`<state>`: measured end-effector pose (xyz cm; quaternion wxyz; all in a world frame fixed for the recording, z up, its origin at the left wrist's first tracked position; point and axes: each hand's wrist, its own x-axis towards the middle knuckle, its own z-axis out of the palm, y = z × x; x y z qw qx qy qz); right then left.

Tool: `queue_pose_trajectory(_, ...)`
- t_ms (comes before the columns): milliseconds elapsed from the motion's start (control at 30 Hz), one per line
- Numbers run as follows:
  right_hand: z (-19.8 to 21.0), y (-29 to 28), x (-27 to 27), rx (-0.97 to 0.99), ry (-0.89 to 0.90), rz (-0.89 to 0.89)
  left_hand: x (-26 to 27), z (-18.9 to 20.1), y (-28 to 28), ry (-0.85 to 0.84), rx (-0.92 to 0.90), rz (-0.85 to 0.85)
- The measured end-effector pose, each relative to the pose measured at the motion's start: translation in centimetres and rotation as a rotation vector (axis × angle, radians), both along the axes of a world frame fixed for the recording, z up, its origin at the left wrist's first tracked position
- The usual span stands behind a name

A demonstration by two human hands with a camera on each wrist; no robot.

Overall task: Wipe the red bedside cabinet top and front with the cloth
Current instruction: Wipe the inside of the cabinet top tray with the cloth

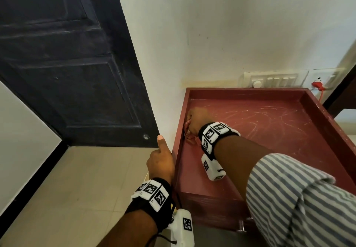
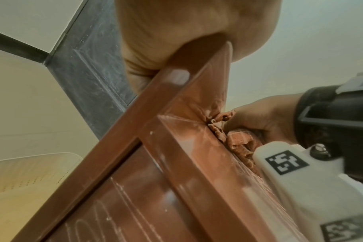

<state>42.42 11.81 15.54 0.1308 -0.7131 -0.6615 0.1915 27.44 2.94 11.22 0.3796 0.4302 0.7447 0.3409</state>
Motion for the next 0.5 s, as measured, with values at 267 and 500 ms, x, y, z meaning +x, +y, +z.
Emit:
queue_pose_trajectory(267,0.5,-7.3,-2.0,0.072,-0.118,0.123,0.6,2.6,-1.4,0.033,-0.003,0.002)
queue_pose_trajectory(500,-2.2,-17.6,-1.6,0.154,0.009,0.232,0.8,3.8,-2.7,0.219,0.032,-0.108)
